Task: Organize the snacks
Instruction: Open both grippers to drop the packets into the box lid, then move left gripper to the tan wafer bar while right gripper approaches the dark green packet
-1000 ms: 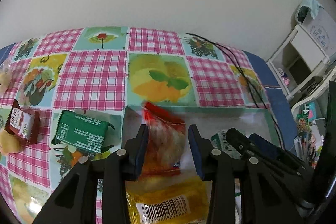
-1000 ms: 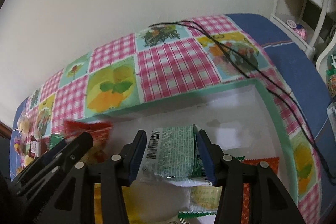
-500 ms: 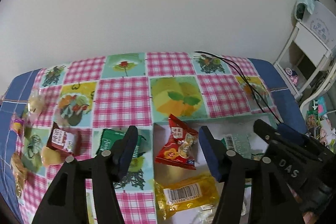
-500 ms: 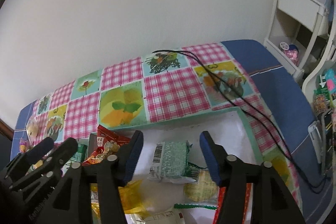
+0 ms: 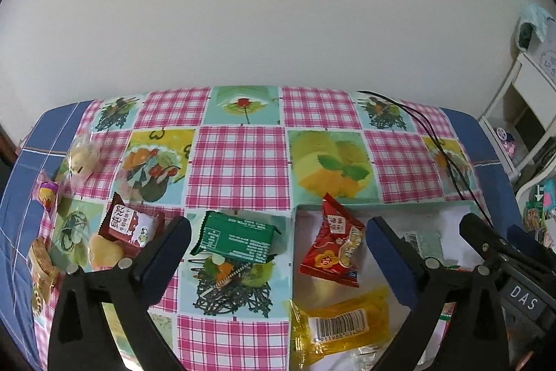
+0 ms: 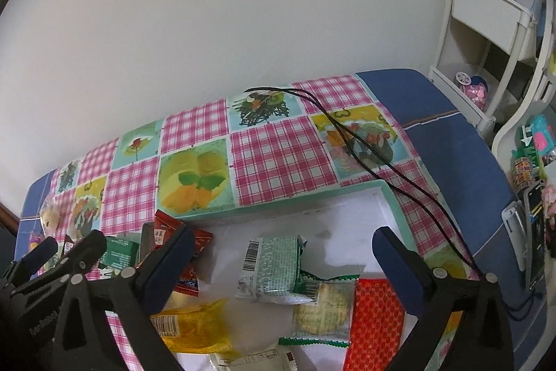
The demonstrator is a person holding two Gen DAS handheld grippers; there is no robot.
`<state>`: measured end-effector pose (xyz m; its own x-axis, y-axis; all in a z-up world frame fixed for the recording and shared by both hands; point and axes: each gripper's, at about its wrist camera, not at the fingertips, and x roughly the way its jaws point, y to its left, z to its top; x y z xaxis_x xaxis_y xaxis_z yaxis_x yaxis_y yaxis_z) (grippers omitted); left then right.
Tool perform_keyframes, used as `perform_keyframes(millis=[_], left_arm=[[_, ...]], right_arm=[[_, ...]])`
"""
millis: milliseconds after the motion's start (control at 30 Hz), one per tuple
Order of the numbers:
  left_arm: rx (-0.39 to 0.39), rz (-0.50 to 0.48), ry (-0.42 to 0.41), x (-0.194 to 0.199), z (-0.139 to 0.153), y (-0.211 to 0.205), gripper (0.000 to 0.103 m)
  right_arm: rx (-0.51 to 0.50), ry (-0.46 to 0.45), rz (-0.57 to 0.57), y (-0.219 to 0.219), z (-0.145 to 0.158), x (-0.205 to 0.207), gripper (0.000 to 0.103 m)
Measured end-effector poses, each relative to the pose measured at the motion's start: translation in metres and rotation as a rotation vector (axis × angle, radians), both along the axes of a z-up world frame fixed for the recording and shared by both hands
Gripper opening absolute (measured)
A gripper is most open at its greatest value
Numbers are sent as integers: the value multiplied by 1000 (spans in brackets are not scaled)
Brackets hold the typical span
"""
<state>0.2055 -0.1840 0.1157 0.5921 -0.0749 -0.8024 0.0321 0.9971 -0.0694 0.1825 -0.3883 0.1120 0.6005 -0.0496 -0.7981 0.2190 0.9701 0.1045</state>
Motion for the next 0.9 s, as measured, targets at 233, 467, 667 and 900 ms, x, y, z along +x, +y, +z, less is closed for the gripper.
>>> perform_keyframes(millis=[233,467,667,900], left_arm=[[-6,19,-15,0,2,7,101],[-3,25,-15,1,1,13,101],[6,42,7,4,-2,32,101],[34,81,16,3,-1,75,101]], right_arm=[[-6,-1,8,4,0,1,103],[-16,6,27,12,0,4,103],[-5,18,49,29,-3,9,103],[1,24,114,72,-7,16,103]])
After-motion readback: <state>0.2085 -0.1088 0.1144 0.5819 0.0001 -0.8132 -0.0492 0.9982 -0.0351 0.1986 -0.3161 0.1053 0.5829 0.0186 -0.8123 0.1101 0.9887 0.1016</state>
